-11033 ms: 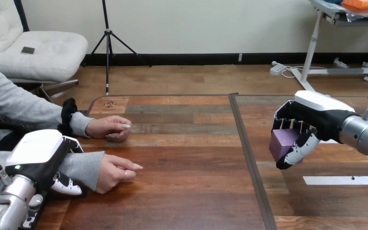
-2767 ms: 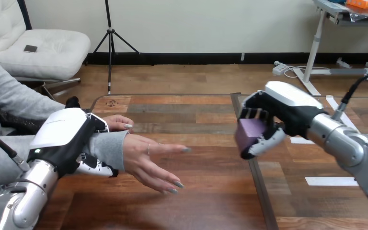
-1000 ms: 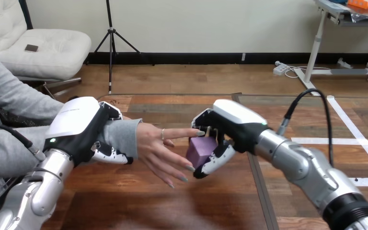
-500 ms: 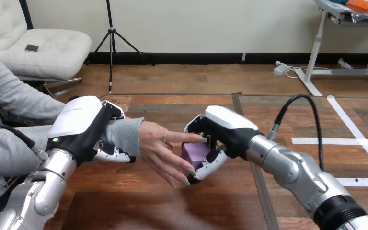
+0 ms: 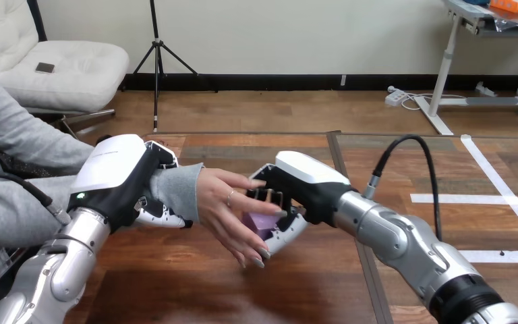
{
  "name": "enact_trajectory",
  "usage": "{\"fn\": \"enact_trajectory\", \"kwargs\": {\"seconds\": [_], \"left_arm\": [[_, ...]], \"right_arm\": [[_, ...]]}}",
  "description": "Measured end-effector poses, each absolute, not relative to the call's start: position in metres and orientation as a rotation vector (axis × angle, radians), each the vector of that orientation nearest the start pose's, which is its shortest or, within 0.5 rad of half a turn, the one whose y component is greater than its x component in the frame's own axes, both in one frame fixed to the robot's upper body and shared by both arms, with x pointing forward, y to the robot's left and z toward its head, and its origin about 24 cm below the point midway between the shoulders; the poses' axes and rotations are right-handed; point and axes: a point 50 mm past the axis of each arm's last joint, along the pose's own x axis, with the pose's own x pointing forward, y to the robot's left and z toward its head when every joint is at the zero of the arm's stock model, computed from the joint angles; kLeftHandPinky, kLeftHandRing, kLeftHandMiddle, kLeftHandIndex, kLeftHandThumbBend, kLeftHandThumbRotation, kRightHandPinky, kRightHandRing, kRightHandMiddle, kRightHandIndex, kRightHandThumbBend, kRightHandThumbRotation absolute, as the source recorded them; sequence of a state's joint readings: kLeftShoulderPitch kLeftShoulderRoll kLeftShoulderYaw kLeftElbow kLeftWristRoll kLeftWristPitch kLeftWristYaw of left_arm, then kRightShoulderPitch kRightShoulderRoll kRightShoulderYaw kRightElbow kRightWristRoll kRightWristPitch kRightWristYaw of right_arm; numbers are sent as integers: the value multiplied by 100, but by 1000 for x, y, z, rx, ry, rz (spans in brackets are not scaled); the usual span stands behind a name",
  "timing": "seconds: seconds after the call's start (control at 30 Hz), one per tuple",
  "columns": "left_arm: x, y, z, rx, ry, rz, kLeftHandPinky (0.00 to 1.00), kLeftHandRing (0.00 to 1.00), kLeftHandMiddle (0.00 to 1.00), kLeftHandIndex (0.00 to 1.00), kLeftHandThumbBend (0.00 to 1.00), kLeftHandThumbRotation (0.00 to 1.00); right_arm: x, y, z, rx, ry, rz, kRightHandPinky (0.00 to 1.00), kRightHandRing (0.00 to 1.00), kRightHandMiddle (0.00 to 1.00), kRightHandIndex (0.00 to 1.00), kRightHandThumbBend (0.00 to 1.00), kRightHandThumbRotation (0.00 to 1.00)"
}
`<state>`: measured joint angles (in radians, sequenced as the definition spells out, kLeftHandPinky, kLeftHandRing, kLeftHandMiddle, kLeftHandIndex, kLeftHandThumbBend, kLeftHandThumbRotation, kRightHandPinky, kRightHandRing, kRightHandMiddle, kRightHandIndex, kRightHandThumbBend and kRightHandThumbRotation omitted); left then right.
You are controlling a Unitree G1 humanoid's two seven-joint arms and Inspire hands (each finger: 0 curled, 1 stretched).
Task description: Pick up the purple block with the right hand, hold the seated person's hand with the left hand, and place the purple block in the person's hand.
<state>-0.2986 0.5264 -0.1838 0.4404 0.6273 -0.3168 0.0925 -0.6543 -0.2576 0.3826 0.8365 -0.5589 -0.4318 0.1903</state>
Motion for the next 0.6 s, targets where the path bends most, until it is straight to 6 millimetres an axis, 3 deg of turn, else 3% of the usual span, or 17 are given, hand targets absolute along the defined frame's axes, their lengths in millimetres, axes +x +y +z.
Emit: {"fn": "enact_trajectory", "kwargs": {"seconds": [0.6], "left_arm": [[302,206,55,1143,-191,-207,18,23,27,29,77,0]], "right_arm": [[348,-88,61,-1003,-208,710,32,35,41,42,76,0]]}}
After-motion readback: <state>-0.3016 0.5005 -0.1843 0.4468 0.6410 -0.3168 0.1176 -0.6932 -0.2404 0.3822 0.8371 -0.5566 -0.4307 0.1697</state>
